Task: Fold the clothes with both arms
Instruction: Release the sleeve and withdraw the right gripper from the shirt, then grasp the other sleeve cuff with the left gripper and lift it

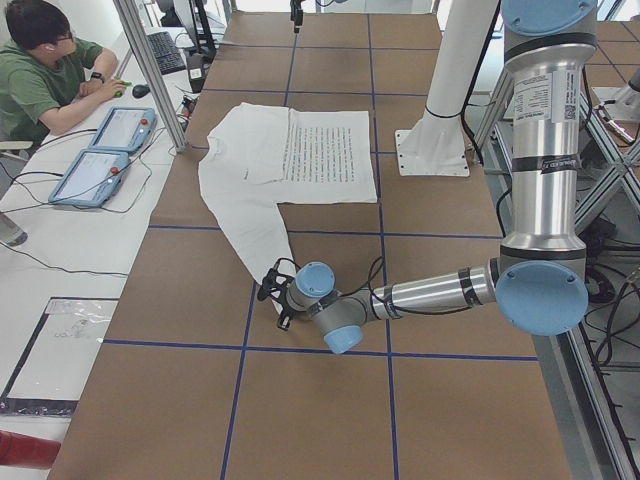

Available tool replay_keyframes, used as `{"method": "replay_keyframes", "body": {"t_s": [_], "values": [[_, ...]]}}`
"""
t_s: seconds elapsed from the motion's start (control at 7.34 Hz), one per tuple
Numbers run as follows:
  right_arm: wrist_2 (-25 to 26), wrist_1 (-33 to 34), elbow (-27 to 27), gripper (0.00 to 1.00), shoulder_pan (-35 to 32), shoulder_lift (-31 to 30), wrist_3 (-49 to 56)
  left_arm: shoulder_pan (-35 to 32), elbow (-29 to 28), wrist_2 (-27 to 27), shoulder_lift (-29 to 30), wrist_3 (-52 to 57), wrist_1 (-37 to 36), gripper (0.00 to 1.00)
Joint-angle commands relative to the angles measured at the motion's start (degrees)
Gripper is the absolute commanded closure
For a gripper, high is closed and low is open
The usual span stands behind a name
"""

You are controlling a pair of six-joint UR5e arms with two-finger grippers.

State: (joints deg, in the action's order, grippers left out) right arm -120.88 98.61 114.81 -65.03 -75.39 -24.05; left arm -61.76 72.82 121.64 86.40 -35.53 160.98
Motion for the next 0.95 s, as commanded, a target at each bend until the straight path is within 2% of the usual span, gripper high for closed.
{"method": "replay_keyframes", "body": {"t_s": [0.0,0.82], "values": [[0.03,0.0,-0.2,0.0,0.07,-0.02,0.14,0.41,-0.58,-0.09,0.26,-0.68,-0.05,0.51],[0.12,0.0,-0.28,0.0,-0.01,-0.11,0.23,0.94,-1.55,0.0,0.96,-0.69,0.04,0.51]]}}
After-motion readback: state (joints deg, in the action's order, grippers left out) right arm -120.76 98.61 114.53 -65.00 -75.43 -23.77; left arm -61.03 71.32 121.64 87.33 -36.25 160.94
